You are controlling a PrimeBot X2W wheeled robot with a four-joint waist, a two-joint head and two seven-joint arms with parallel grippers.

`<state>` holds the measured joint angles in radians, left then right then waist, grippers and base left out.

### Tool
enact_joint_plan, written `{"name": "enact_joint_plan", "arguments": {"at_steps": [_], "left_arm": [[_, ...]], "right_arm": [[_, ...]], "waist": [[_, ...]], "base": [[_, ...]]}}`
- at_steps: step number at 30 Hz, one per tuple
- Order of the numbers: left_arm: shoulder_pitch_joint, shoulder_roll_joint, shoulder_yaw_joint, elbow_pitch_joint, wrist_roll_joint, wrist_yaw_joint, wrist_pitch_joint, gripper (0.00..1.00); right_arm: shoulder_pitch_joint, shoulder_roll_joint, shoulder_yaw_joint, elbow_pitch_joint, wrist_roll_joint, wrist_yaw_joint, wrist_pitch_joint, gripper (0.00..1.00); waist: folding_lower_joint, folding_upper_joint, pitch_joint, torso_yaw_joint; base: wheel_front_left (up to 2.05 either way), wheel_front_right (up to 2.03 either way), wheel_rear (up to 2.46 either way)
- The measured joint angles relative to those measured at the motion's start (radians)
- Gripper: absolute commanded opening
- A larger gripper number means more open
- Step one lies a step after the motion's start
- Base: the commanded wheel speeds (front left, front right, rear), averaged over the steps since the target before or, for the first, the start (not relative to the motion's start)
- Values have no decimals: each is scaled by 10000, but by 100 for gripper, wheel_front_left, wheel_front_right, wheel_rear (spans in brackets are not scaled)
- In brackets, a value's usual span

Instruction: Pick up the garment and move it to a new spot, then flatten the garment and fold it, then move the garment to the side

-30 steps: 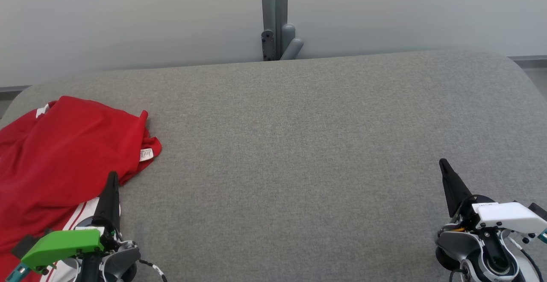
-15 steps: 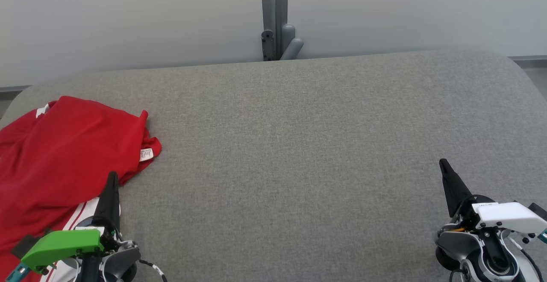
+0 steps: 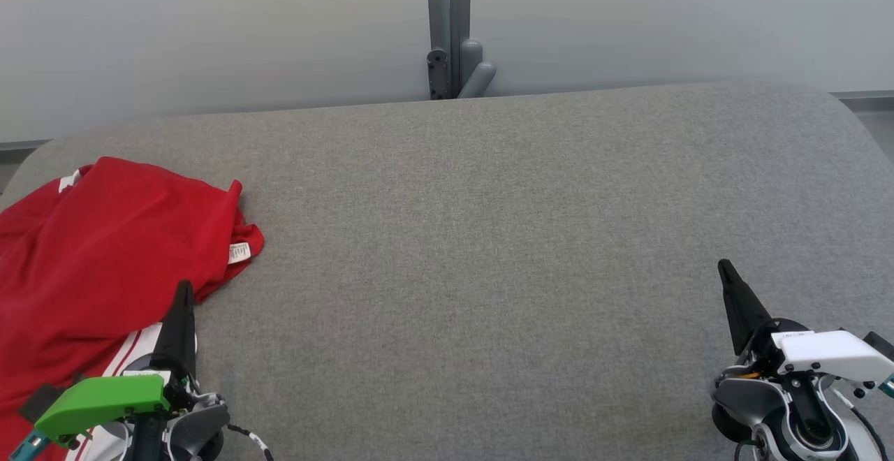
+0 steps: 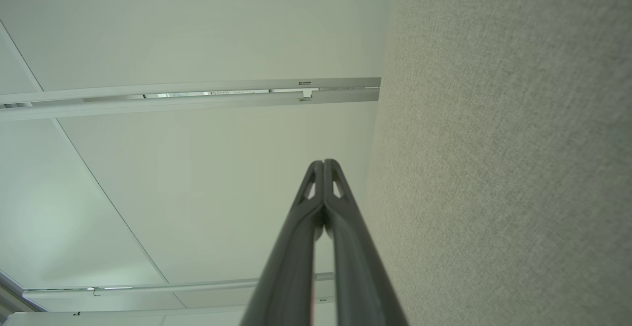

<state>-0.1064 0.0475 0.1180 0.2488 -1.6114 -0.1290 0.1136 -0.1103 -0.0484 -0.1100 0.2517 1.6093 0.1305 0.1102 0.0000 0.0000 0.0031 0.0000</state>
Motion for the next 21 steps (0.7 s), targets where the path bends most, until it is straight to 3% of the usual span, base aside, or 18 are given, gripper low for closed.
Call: {"name": "enact_joint_plan", "arguments": {"at_steps": [10,11,21], "left_arm": [[0,0,0,0,-2,0,0,0],[8,-8,0,15,-2,4,-2,100],[398,-88,-297,410,0,31,-245,100]], "right_arm": [[0,0,0,0,0,0,0,0],[10,10,0,15,-2,-2,-2,100],[462,102,201,201,-61,-4,-268,100]], "waist": [[0,0,0,0],[0,0,0,0],[0,0,1,-1]], "base": [[0,0,0],[0,0,0],[0,0,0]]}}
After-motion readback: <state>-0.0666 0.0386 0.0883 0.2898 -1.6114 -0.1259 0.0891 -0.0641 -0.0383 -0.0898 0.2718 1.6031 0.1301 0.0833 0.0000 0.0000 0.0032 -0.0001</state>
